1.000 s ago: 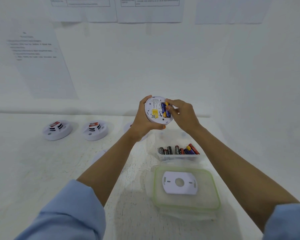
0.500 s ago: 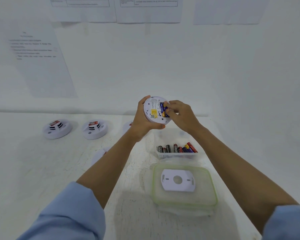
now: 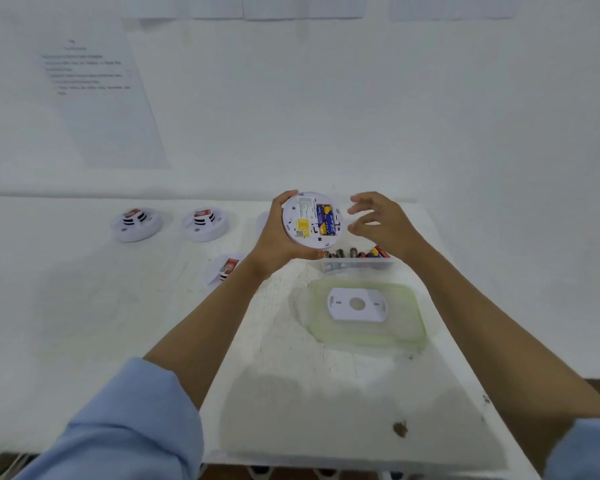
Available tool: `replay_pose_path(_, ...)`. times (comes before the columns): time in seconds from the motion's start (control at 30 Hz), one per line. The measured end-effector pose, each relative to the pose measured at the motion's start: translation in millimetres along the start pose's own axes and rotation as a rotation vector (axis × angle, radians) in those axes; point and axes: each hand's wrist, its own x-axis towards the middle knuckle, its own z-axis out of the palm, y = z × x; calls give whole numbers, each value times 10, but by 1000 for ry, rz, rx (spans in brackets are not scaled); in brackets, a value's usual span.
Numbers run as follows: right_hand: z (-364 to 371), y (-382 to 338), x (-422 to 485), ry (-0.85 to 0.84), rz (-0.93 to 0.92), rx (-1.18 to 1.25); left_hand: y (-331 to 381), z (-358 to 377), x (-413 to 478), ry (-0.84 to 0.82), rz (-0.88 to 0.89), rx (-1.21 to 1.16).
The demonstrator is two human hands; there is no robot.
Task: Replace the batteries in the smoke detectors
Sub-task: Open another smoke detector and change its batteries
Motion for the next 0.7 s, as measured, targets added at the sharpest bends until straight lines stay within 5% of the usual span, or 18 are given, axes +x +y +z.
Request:
replay_pose_path(0.23, 66, 87, -581, -438, 165, -480, 67, -13, -390, -43, -12, -35)
replay_pose_path(0.7, 174, 100, -614, -512, 226, -700, 124, -51, -587, -96, -31, -73)
